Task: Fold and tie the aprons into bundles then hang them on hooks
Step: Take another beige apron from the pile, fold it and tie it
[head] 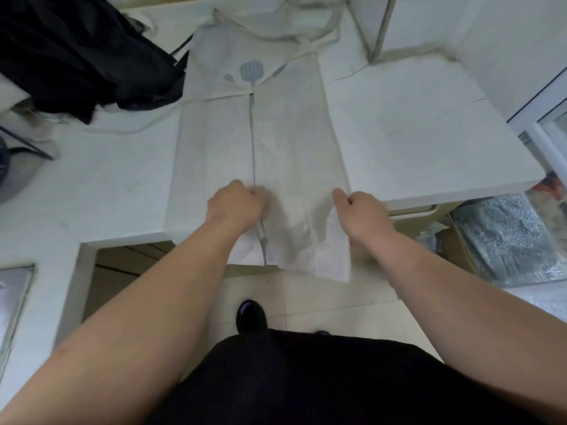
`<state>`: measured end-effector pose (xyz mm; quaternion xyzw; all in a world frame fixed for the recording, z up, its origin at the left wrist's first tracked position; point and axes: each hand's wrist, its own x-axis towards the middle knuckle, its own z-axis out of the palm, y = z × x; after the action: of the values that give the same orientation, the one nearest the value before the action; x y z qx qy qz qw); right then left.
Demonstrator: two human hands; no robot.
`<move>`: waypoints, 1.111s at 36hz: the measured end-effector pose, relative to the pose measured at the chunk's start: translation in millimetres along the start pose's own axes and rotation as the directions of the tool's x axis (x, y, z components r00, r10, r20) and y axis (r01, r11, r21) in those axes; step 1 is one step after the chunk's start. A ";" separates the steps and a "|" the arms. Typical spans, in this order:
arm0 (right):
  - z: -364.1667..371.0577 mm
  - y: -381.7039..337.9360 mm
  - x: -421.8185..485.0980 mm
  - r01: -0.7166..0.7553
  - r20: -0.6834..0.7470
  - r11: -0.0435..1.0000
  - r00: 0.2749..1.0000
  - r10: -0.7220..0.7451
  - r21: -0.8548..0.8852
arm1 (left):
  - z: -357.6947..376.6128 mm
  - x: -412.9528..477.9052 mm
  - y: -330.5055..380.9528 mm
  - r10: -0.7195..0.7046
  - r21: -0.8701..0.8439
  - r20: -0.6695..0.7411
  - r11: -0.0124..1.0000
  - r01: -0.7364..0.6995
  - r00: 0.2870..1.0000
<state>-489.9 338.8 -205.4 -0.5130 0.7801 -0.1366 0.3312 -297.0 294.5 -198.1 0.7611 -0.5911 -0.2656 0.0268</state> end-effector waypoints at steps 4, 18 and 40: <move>-1.9 -5.8 1.4 -0.012 -0.109 0.996 0.994 0.002 -0.094 | 5.9 -3.2 2.6 -0.053 0.052 0.074 0.997 0.050 0.996; 8.9 -13.5 5.0 0.285 0.310 0.754 0.944 -0.113 -0.592 | -14.5 -10.1 -1.0 0.020 -0.358 0.248 0.931 0.073 0.968; 8.5 -45.6 14.6 0.351 0.231 0.719 0.936 -0.264 -0.600 | -6.3 -3.7 -18.4 -0.020 -0.055 -0.021 0.998 0.018 1.000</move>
<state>-455.7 307.0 -192.1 -0.7242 0.6607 0.1134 0.1615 -278.6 301.7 -197.8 0.7685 -0.5759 -0.2738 0.0516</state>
